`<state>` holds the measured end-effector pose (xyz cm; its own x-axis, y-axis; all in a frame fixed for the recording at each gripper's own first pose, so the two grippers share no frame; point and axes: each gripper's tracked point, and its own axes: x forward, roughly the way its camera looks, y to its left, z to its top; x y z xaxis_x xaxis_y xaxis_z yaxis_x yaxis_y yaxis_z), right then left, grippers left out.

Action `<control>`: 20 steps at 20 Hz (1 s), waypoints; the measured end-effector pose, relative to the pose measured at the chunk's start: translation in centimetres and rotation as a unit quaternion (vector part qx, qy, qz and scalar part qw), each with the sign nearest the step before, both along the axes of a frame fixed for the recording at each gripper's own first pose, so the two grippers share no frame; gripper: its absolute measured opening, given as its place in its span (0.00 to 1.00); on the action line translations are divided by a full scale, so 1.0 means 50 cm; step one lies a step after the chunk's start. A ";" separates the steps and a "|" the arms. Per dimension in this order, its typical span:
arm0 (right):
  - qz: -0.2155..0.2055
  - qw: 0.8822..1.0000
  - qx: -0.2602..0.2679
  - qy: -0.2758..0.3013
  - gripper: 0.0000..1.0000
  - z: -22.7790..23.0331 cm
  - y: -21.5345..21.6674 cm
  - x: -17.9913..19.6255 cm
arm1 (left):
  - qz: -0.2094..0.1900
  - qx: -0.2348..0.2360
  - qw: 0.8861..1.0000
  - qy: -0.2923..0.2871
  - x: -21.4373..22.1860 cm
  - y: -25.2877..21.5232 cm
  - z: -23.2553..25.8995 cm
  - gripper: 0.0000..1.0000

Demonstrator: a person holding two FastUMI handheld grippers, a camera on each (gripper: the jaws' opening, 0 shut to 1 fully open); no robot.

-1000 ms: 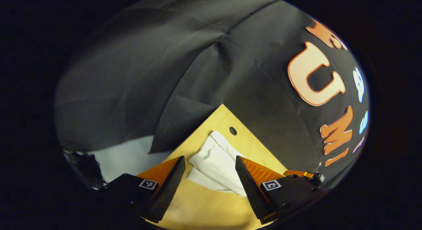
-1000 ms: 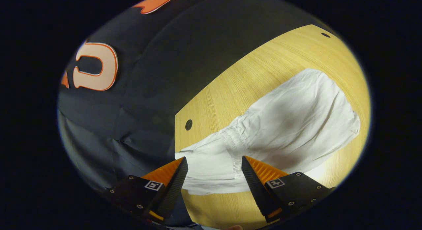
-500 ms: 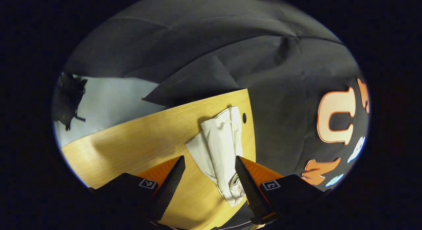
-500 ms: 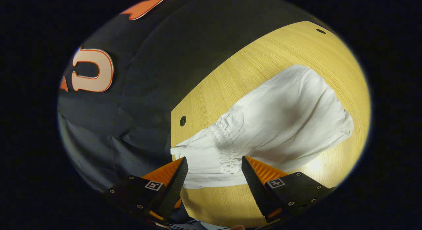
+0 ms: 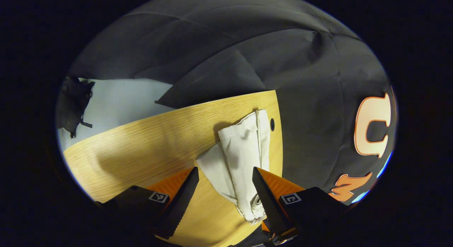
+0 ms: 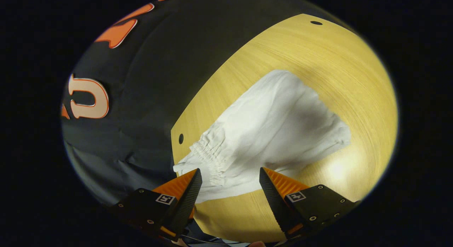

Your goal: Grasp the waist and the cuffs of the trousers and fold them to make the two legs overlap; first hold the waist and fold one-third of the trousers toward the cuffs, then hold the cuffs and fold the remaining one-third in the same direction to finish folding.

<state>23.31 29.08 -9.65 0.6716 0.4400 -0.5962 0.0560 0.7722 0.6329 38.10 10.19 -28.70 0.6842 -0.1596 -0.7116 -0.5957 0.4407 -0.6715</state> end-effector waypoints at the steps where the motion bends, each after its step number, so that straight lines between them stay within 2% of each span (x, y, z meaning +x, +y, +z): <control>1: -0.006 1.000 0.004 0.000 0.98 0.003 -0.011 0.002 | 0.001 0.004 1.000 0.004 0.003 0.003 -0.005 0.99; 2: -0.011 1.000 0.008 0.001 0.98 0.008 -0.018 0.003 | 0.000 0.010 1.000 0.007 0.008 0.002 -0.010 0.95; 3: -0.016 1.000 0.012 0.002 0.98 0.009 -0.028 0.006 | 0.000 0.016 1.000 0.009 0.006 0.006 -0.010 0.99; 6: -0.026 1.000 0.013 0.002 0.98 0.008 -0.045 0.014 | -0.010 0.025 1.000 0.004 0.023 0.000 -0.008 0.99; 12: -0.031 0.999 0.024 0.014 0.98 0.003 -0.054 0.013 | -0.026 0.015 0.999 -0.020 0.097 -0.021 -0.007 0.99; 15: -0.035 0.999 0.028 0.018 0.98 -0.003 -0.054 0.009 | -0.049 0.034 0.998 -0.004 0.129 -0.028 -0.024 0.91; 18: -0.042 0.999 0.028 0.019 0.98 -0.008 -0.066 0.004 | -0.052 0.053 0.997 0.030 0.145 -0.039 -0.061 0.43; 19: -0.045 0.998 0.028 0.018 0.98 -0.008 -0.076 0.003 | -0.053 0.057 0.997 0.028 0.162 -0.052 -0.075 0.26; 20: -0.049 0.998 0.026 0.017 0.98 -0.005 -0.093 0.001 | -0.057 0.063 0.996 0.012 0.167 -0.053 -0.046 0.09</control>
